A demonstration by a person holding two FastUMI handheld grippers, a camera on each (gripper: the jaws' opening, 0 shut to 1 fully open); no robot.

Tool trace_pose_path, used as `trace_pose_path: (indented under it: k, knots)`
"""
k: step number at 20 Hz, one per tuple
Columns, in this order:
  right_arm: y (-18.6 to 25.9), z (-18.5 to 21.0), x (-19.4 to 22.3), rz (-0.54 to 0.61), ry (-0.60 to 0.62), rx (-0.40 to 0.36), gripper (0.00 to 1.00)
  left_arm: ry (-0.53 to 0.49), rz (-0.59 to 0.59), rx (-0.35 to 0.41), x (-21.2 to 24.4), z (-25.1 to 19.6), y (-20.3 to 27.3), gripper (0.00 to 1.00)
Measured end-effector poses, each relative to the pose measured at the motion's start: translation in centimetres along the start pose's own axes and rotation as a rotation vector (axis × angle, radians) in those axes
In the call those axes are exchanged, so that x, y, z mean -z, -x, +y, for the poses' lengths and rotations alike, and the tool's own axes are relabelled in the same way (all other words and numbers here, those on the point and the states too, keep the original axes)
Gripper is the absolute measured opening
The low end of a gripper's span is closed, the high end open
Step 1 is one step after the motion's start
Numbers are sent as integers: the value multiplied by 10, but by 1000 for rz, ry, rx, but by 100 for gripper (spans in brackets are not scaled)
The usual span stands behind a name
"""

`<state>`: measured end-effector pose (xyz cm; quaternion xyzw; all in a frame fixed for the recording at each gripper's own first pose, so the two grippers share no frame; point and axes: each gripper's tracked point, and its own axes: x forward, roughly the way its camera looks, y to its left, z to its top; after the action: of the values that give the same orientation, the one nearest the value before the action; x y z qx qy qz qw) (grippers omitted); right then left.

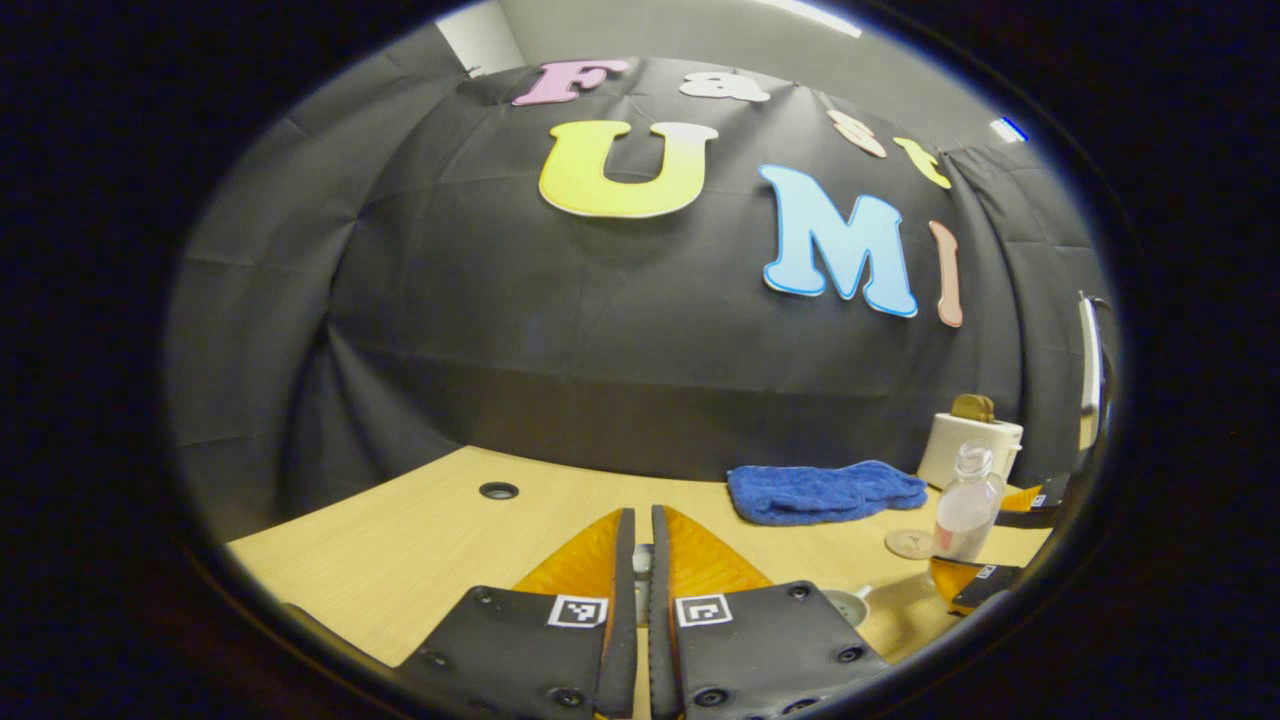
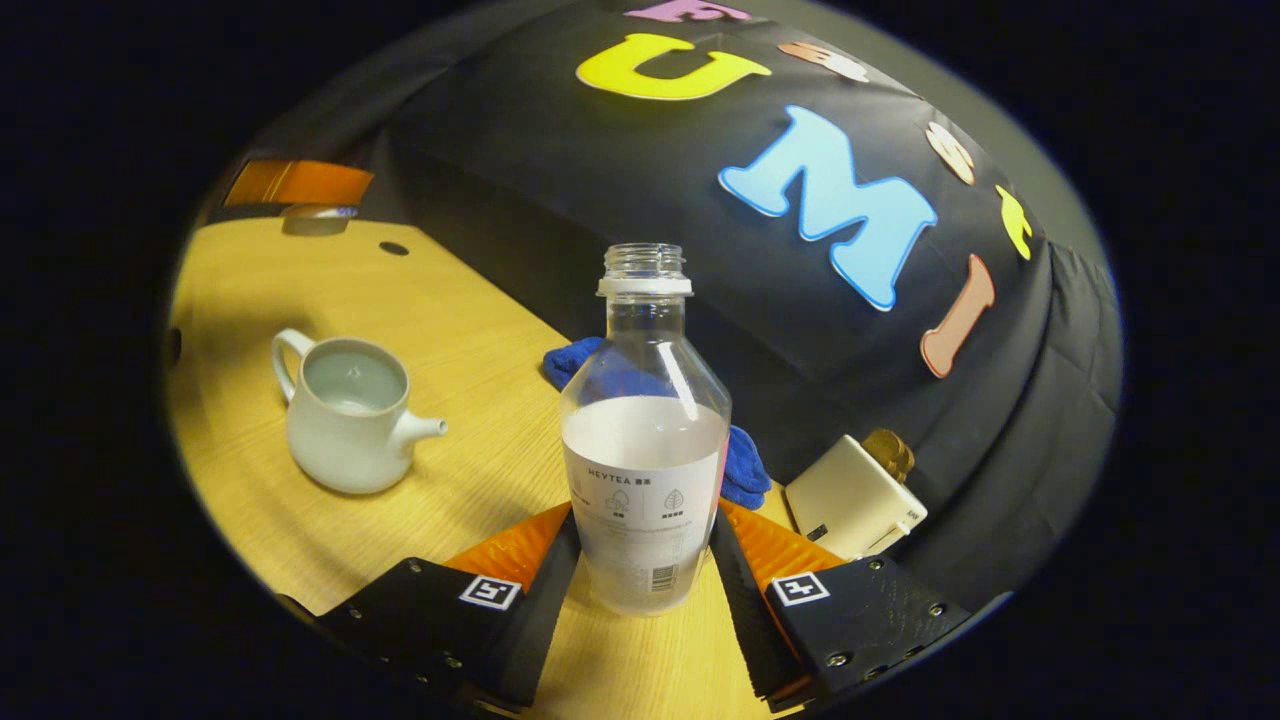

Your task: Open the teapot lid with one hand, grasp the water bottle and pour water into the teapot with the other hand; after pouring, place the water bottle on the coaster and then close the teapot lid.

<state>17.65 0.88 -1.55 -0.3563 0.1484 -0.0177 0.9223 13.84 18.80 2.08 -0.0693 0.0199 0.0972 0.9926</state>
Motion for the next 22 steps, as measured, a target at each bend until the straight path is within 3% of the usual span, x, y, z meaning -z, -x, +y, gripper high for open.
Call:
trace_pose_path:
  k: [4,8,14,21,22]
  knots:
    - [2,-8,-5,-4,219,38,76,11,2,-32,2,18,-3,11]
    - [6,-8,-11,-5,357,74,76,-1,-3,-58,1,29,-3,11]
    - [3,-20,-19,-32,640,195,76,18,4,-75,4,39,-6,12]
    - [3,-16,-33,-79,822,227,76,71,19,-76,10,45,-8,11]
    - [5,-16,-34,-91,857,238,72,74,20,-78,11,45,-8,11]
